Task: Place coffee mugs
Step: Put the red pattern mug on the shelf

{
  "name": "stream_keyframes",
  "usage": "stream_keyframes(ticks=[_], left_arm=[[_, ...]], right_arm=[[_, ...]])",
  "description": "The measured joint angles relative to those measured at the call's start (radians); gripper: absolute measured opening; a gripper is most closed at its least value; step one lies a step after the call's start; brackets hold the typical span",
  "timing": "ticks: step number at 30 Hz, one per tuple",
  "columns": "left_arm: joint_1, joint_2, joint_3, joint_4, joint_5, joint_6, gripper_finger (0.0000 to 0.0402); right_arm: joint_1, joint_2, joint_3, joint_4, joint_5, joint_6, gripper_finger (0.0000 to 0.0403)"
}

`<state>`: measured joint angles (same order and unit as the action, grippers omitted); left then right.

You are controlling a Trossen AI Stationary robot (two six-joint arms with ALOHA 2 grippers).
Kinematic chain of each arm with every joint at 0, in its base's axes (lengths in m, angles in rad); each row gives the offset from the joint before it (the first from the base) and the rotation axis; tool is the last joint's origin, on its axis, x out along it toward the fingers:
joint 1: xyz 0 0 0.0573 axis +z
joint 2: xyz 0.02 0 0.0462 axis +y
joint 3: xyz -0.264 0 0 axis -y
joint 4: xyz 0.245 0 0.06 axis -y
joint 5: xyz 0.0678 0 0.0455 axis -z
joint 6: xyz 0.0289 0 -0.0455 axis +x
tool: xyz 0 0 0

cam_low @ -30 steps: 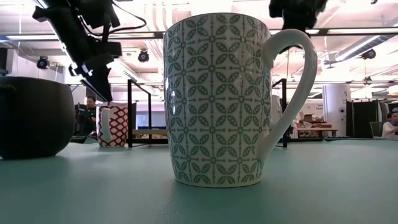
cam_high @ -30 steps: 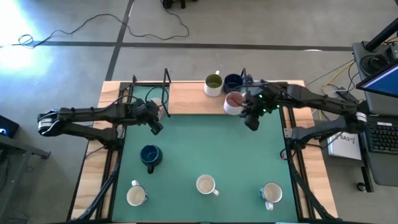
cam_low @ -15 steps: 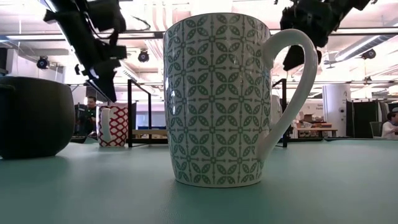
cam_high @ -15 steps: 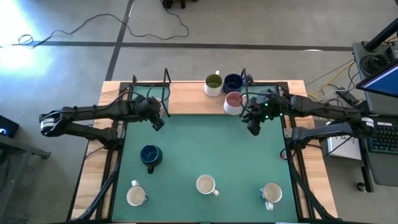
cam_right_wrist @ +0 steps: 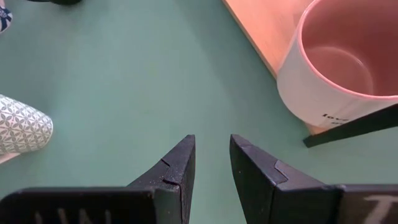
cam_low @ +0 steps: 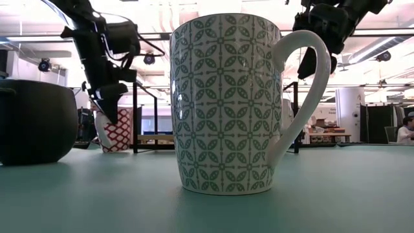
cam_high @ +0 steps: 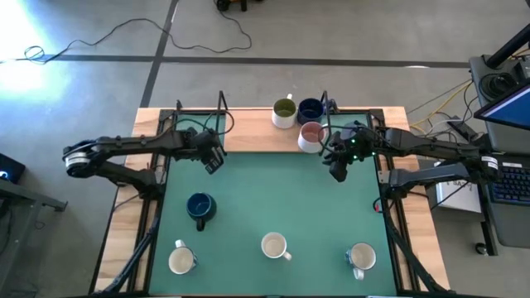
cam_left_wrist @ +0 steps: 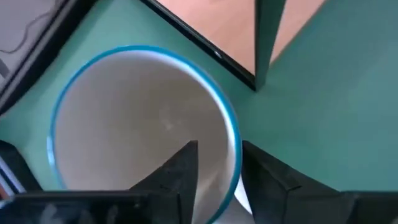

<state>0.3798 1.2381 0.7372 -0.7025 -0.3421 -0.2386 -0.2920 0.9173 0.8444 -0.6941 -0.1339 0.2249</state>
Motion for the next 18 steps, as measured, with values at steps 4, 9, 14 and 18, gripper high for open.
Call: stream_keyframes(ticks=[4,9,14,18], left_arm=[[0.0,0.007,-0.001,-0.021,0.104,0.003,0.0039],[-0.004,-0.021,0.003,-0.018,0.18,-0.006,0.0015],[-0.03,-0.056,0.025,-0.021,0.37,-0.03,0.0007],[-0.092,-0.058,0.055,-0.03,0.411,-0.088,0.0008]], right_arm=[[0.0,0.0,0.0,-0.004,0.001,-0.007,0.0089],[0.0,0.0,0.0,-0.003,0.003,-0.02,0.0089],[0.0,0.0,0.0,-0.004,0.003,-0.024,0.0089],[0.0,0.0,0.0,-0.009,0.003,-0.028,0.0089]])
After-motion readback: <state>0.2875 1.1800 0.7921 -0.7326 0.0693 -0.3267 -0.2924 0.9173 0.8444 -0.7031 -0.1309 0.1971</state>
